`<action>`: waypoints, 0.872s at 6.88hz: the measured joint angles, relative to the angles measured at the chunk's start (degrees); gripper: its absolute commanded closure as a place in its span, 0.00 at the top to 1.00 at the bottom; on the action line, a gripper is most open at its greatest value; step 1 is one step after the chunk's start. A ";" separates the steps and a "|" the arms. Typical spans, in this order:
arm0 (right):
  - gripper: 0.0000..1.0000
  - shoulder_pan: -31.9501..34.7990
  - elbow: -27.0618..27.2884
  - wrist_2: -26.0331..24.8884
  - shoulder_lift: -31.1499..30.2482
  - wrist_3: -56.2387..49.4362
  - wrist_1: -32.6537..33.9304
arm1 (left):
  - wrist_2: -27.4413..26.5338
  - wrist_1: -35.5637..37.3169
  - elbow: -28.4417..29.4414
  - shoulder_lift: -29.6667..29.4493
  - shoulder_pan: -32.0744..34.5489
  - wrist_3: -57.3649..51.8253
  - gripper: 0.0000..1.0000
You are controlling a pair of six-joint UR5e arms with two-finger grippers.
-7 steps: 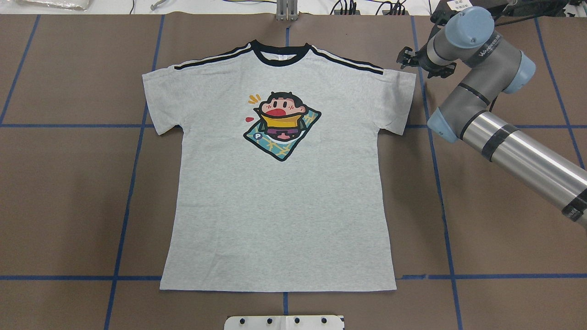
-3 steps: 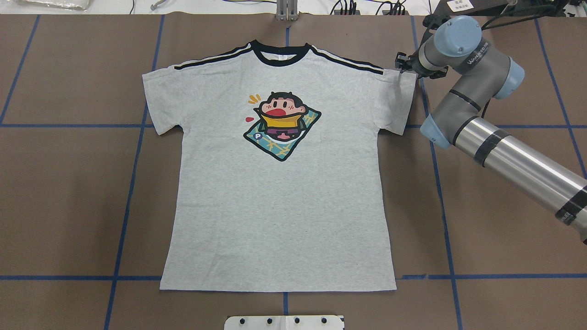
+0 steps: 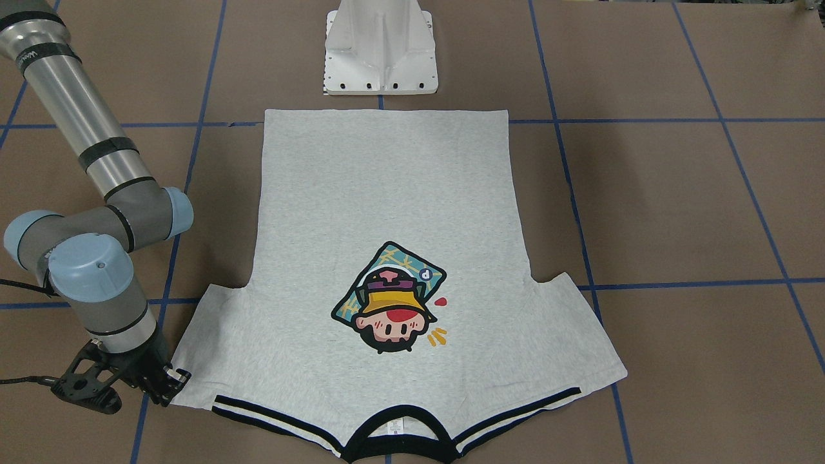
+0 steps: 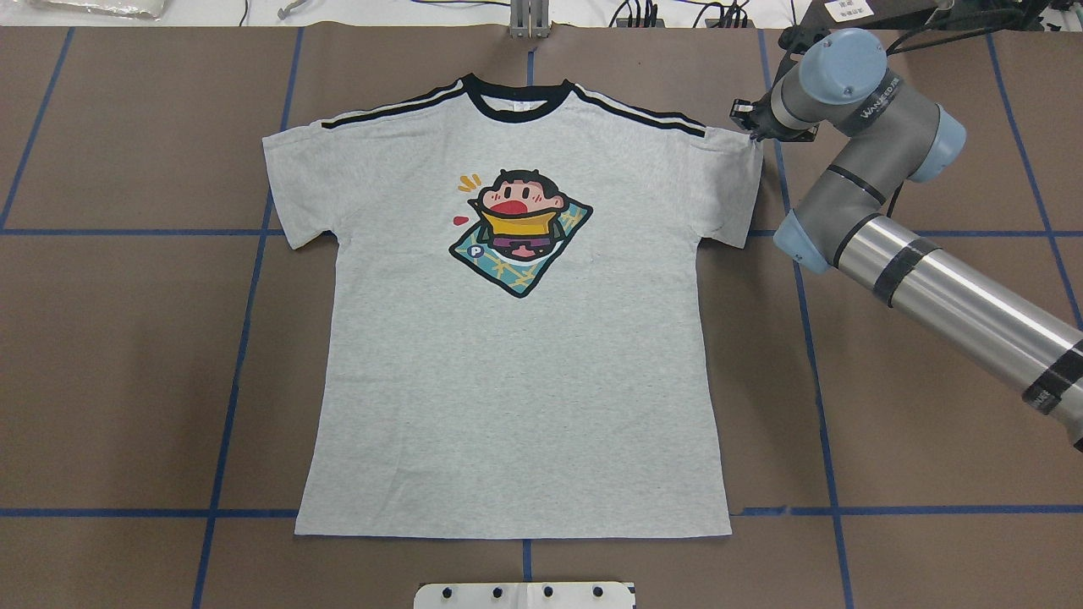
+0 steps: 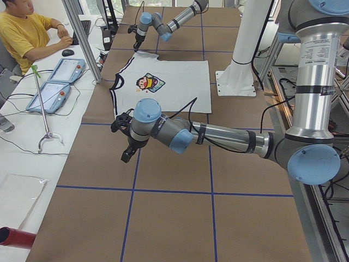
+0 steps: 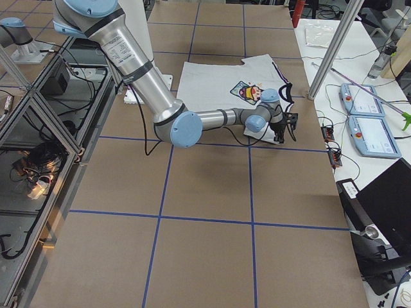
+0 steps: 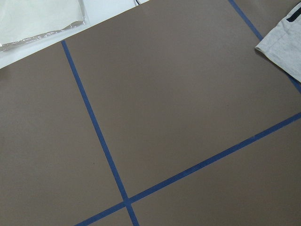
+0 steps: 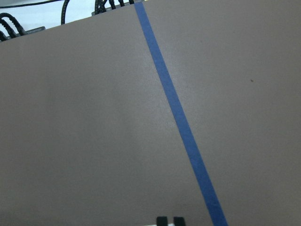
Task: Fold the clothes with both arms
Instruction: 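Move the right gripper toward the sleeve nearest it, then grasp the sleeve with the right gripper and fold it onto the shirt body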
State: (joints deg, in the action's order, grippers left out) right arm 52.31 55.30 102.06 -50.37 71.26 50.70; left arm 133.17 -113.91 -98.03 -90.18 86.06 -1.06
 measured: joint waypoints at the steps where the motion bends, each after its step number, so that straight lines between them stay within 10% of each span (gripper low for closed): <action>1: 0.00 0.04 0.07 0.04 0.17 -0.08 0.00 | 0.04 0.00 -0.22 0.00 0.01 0.00 0.99; 6: 0.00 -0.54 11.76 4.11 -0.07 1.80 5.99 | 0.15 0.02 -0.79 -0.08 -0.01 0.09 0.99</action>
State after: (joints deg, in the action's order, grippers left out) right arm 51.76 67.06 106.17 -50.45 73.06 56.69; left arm 133.32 -113.89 -98.82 -90.26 86.05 -0.97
